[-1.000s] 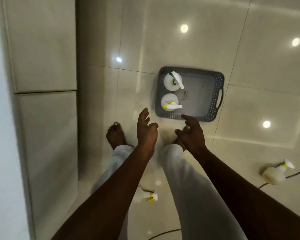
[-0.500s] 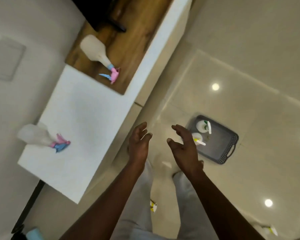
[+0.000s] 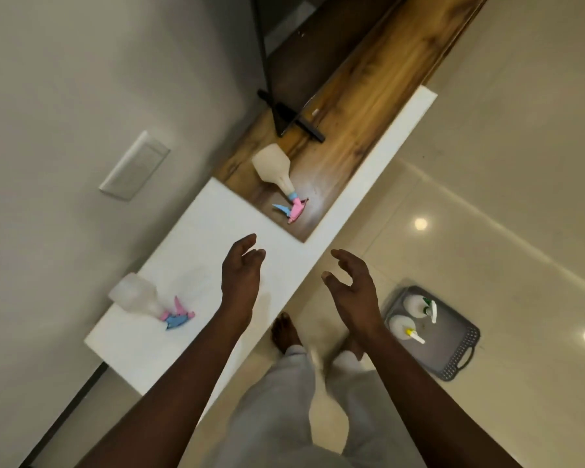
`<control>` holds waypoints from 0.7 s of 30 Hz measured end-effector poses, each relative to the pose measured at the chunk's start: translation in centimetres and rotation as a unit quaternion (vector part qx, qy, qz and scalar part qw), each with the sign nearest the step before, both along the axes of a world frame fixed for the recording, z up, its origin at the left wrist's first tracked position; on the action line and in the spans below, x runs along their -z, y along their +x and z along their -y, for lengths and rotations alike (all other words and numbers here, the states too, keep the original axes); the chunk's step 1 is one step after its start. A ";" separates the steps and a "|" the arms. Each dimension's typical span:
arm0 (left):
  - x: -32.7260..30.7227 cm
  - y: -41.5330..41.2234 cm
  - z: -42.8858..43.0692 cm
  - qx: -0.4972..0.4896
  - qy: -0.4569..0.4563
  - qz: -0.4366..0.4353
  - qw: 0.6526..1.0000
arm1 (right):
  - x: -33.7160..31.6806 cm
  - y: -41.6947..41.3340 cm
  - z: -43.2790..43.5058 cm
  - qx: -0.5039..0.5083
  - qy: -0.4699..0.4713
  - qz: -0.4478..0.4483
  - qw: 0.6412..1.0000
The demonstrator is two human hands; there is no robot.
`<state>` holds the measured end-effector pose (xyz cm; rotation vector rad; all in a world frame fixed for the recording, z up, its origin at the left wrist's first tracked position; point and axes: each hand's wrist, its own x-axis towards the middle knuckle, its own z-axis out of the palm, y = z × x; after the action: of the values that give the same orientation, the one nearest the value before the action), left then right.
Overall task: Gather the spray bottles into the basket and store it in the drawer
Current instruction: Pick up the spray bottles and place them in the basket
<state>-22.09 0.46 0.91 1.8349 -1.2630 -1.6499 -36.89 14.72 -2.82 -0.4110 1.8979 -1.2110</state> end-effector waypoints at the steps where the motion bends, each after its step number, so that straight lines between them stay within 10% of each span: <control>1: 0.0 -0.2 1.2 0.005 -0.007 0.003 1.000 | 0.0 -0.4 1.1 -0.004 0.001 0.003 1.000; 21: 10.5 -8.0 17.8 -0.032 0.037 0.011 0.999 | 7.0 -12.0 24.6 -0.219 0.057 -0.013 0.974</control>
<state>-30.13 -17.33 -9.62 1.9220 -1.1551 -1.6673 -48.90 -9.85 -9.85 -0.7410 1.7658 -0.8033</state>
